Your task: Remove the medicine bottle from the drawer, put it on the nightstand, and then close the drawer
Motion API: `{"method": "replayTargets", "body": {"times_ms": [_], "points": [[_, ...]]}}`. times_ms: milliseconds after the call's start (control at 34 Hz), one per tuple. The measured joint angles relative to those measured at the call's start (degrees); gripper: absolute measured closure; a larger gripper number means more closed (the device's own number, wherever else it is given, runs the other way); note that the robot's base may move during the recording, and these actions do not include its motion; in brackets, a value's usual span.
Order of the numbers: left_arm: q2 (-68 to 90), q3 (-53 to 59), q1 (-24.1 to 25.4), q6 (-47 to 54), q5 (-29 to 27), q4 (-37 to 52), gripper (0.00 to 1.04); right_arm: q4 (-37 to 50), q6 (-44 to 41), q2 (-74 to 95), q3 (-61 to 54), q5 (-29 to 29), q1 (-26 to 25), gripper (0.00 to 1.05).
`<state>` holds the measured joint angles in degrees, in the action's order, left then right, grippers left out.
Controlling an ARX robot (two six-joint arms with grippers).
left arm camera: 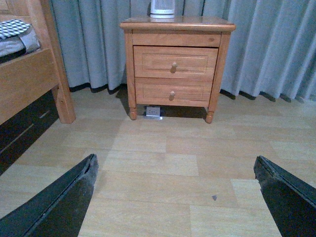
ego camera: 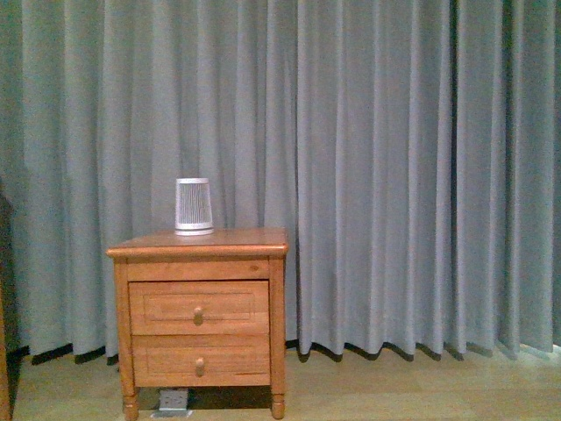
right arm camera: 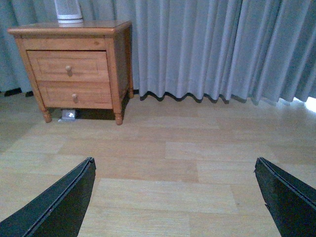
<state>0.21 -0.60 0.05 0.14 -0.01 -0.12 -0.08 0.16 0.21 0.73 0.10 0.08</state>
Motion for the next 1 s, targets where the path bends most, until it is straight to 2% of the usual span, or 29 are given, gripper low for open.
{"method": "replayTargets", "body": {"times_ms": [1001], "points": [[0.0,0.0,0.0,0.0,0.0,0.0,0.07,0.0,0.0,0.0,0.0,0.0,0.0,0.07]]}}
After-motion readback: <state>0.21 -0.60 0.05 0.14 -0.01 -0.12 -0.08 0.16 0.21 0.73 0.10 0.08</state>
